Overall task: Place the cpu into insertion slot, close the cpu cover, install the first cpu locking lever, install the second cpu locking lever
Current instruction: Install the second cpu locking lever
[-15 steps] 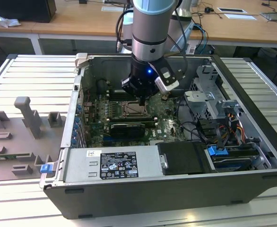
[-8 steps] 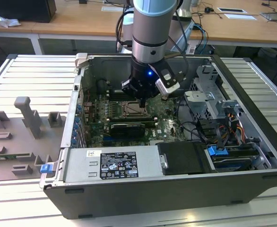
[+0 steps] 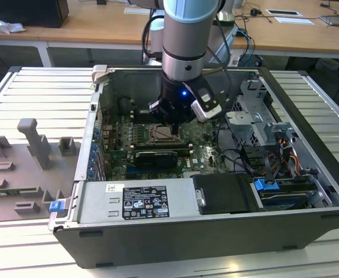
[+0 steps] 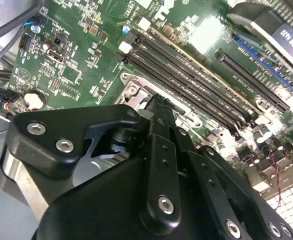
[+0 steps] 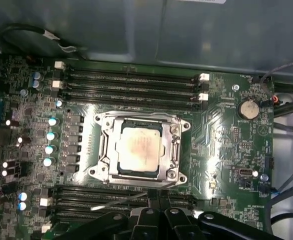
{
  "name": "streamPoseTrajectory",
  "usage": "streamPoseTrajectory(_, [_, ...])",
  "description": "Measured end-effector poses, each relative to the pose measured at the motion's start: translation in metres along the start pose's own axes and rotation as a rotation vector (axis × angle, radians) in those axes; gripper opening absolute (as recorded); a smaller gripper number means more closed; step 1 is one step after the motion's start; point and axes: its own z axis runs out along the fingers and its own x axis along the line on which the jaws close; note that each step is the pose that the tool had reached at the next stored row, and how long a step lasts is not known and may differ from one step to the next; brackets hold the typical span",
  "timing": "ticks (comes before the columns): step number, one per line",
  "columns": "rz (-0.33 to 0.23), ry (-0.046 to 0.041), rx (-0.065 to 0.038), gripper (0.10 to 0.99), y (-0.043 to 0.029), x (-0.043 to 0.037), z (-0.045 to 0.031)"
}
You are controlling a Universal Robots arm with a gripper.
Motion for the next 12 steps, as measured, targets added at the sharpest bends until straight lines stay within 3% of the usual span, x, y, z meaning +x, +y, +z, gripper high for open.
streamPoseTrajectory(4, [0.0, -0.0001, -0.002, 0.106, -0.0049, 0.0004, 0.0011])
streamPoseTrajectory(6, [0.0, -0.0006, -0.007, 0.106, -0.007, 0.0006, 0.0017])
streamPoseTrajectory(7, [0.0, -0.0018, -0.023, 0.106, -0.0093, 0.0008, 0.0022])
streamPoseTrajectory(9, [0.001, -0.0031, -0.04, 0.106, -0.0113, 0.001, 0.003])
streamPoseTrajectory(12, [0.001, -0.0036, -0.046, 0.106, -0.0131, 0.0067, 0.0064])
